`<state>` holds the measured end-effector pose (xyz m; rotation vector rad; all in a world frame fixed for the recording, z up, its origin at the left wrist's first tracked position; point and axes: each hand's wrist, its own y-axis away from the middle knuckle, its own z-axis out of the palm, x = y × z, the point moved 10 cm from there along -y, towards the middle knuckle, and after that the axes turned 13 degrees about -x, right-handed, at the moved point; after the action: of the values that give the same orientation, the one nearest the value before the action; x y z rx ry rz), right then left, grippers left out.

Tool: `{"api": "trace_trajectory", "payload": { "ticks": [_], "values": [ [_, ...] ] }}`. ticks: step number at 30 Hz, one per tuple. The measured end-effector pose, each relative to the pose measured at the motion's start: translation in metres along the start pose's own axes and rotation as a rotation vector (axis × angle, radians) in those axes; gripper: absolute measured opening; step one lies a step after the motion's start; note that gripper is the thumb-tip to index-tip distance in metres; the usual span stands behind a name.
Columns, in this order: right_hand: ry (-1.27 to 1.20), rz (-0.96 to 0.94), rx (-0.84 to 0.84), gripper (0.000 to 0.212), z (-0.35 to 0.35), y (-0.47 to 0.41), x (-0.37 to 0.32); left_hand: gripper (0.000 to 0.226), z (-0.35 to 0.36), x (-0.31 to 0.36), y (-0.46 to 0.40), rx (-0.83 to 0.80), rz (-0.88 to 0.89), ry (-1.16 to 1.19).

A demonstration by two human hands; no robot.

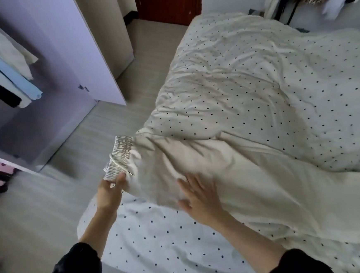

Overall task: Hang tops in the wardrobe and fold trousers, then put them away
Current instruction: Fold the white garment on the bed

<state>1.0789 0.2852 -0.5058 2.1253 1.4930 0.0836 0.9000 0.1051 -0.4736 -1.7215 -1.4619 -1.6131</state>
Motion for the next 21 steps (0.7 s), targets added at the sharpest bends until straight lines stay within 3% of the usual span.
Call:
{"api": "trace_trajectory", "payload": {
  "ticks": [3, 5, 7, 10, 13, 15, 17, 19, 21],
  "values": [
    [0.051, 0.066, -0.015, 0.058, 0.019, -0.012, -0.003, 0.047, 0.002, -0.015, 0.0, -0.033, -0.017, -0.051],
    [-0.088, 0.042, -0.027, 0.053, 0.026, -0.019, -0.007, 0.058, 0.006, 0.001, 0.008, -0.026, 0.058, -0.203],
    [-0.642, 0.083, 0.032, 0.044, 0.014, -0.016, 0.009, 0.056, 0.029, 0.039, 0.02, -0.066, 0.28, -0.358],
    [-1.613, 0.236, 0.294, 0.039, 0.0, 0.032, 0.059, 0.047, 0.1, 0.099, 0.069, -0.244, 0.734, -0.604],
    [-1.924, 0.306, 0.449, 0.05, -0.002, 0.087, 0.101, 0.04, 0.182, 0.106, 0.117, -0.408, 0.93, -0.874],
    [-1.878, 0.36, 0.539, 0.049, -0.004, 0.117, 0.125, 0.047, 0.237, 0.08, 0.127, -0.634, 0.811, -1.063],
    [-1.656, 0.423, 0.543, 0.044, -0.004, 0.132, 0.135, 0.05, 0.269, 0.042, 0.122, -0.833, 0.628, -1.238],
    [-1.289, 0.456, 0.501, 0.043, -0.005, 0.138, 0.138, 0.039, 0.277, 0.036, 0.118, -0.777, 0.642, -1.261],
    [-0.947, 0.379, 0.421, 0.044, -0.006, 0.126, 0.12, 0.032, 0.247, 0.058, 0.104, -0.494, 0.667, -1.122]
  ]
}}
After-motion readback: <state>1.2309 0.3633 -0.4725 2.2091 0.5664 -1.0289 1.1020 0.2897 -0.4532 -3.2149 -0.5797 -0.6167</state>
